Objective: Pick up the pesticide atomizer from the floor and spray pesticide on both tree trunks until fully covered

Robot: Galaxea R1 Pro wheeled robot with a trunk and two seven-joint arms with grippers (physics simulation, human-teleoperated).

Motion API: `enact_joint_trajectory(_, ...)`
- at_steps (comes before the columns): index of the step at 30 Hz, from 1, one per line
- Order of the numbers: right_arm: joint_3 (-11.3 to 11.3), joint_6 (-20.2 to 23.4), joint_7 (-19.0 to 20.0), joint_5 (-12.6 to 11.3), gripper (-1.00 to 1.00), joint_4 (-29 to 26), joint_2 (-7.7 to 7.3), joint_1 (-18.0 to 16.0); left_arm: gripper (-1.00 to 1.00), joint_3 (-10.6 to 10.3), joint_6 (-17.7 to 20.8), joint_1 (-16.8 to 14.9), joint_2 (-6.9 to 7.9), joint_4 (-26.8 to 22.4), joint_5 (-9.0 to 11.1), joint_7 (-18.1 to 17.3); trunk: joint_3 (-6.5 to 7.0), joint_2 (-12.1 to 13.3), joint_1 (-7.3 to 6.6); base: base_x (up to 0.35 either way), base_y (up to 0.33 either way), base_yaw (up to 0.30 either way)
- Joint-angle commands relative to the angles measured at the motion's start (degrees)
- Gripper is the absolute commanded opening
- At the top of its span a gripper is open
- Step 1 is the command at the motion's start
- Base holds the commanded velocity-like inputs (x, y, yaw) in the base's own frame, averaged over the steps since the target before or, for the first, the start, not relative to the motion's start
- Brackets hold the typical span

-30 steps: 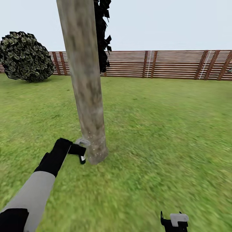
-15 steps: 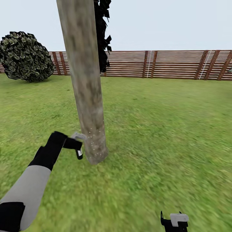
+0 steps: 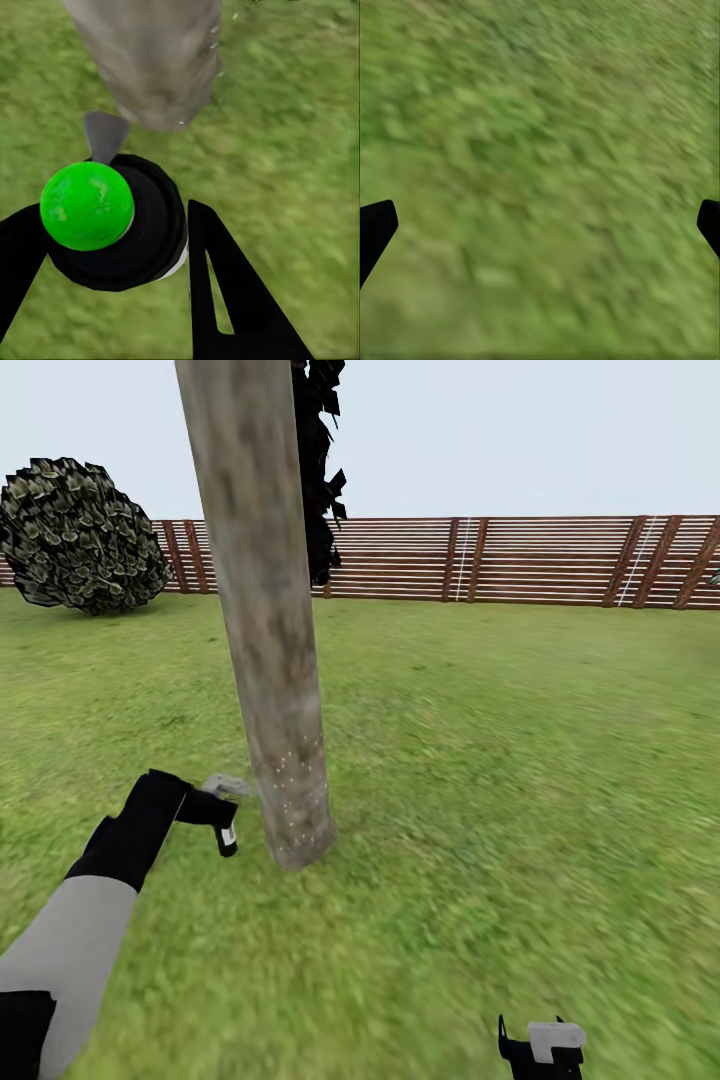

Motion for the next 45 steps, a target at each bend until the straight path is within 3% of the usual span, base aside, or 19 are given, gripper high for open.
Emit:
enact_joint_trajectory(1, 0.0, 0.0, 0.0, 0.0, 1.0, 0.0, 0.0, 0.0, -1.0, -0.1, -0.2, 0.1, 0.07, 0.0, 0.1, 0.0, 0.0, 0.0, 0.0, 0.0, 0.0, 0.0)
enact_joint_trajectory(6, 0.0, 0.0, 0.0, 0.0, 1.0, 0.0, 0.0, 0.0, -1.0, -0.7, -0.2, 0.5, -0.49, -0.2, 0.2, 0.1, 0.0, 0.0, 0.0, 0.219, 0.074, 0.0)
enact_joint_trajectory(14, 0.0, 0.0, 0.0, 0.0, 1.0, 0.0, 0.0, 0.0, -1.0, -0.6, -0.5, 1.0, 0.04, -0.4, -0.2, 0.3, 0.0, 0.0, 0.0, 0.257, 0.17, 0.0)
enact_joint_trajectory(18, 0.0, 0.0, 0.0, 0.0, 1.0, 0.1, 0.0, 0.0, -1.0, -0.9, -0.8, 4.9, 0.0, -0.4, -0.4, 0.7, 0.0, 0.0, 0.0, 0.023, 0.018, 0.0)
enact_joint_trajectory(20, 0.0, 0.0, 0.0, 0.0, 1.0, 0.1, 0.07, 0.0, -1.0, -0.9, -4.3, 8.0, -0.31, 0.3, -0.3, 0.7, 0.0, 0.0, 0.0, 0.003, 0.002, 0.0)
enact_joint_trajectory(23, 0.0, 0.0, 0.0, 0.0, 1.0, 0.1, 0.08, 0.0, -1.0, -0.6, -6.9, 9.1, -0.42, 3.2, 0.1, 0.8, 0.0, 0.0, 0.0, 0.0, 0.0, 0.0)
enact_joint_trajectory(26, 0.1, 0.0, 0.0, 0.0, 1.0, 0.1, 0.09, 0.0, -1.0, 0.0, -7.5, 9.3, -0.39, 6.2, 0.1, 0.8, 0.0, 0.0, 0.0, 0.0, 0.0, 0.0)
enact_joint_trajectory(28, 0.0, 0.0, 0.0, 0.0, 1.0, 0.1, 0.09, 0.0, -1.0, 0.9, -7.5, 9.2, -0.37, 6.2, 0.1, 0.8, 0.0, 0.0, 0.0, 0.0, 0.0, 0.0)
enact_joint_trajectory(30, 0.1, 0.0, 0.0, 0.0, 1.0, 0.1, 0.09, 0.0, -1.0, 3.1, -7.4, 8.9, -0.49, 5.9, 0.2, 0.8, 0.0, 0.0, 0.0, 0.0, 0.0, 0.0)
enact_joint_trajectory(34, 0.0, 0.0, 0.0, 0.0, 1.0, 0.0, 0.09, 0.0, -1.0, 4.8, -7.2, 8.6, -0.58, 5.7, 0.1, 0.9, 0.0, 0.0, 0.0, 0.0, 0.0, 0.0)
enact_joint_trajectory(38, 0.1, 0.0, 0.0, 0.0, 1.0, 0.0, 0.07, 0.0, -1.0, 5.1, -7.5, 9.0, -0.68, 7.5, 0.3, 4.1, 0.0, 0.0, 0.0, 0.0, 0.0, 0.0)
enact_joint_trajectory(39, 0.1, 0.0, 0.1, 0.1, 1.0, 0.1, 0.01, 0.0, -1.0, 5.1, -9.3, 9.4, -1.69, 11.7, 0.1, 6.2, 0.0, 0.0, 0.0, 0.0, 0.0, 0.0)
enact_joint_trajectory(42, 0.1, 0.0, 0.1, 0.1, 1.0, 0.1, 0.0, 0.0, -1.0, 5.2, -14.2, 9.8, -2.04, 15.9, 0.1, 8.6, 0.0, 0.0, 0.0, 0.0, 0.0, 0.0)
enact_joint_trajectory(44, 0.1, 0.0, 0.1, 0.1, 1.0, 0.1, 0.03, 0.0, -1.0, 6.0, -19.1, 9.9, -2.18, 20.8, 0.3, 14.4, 0.0, 0.0, 0.0, 0.0, 0.0, 0.0)
enact_joint_trajectory(45, 0.1, 0.0, 0.1, 0.1, 1.0, 0.1, 0.06, 0.0, -1.0, 6.4, -19.7, 9.9, -2.31, 21.5, 0.4, 15.3, 0.0, 0.0, 0.0, 0.0, 0.0, 0.0)
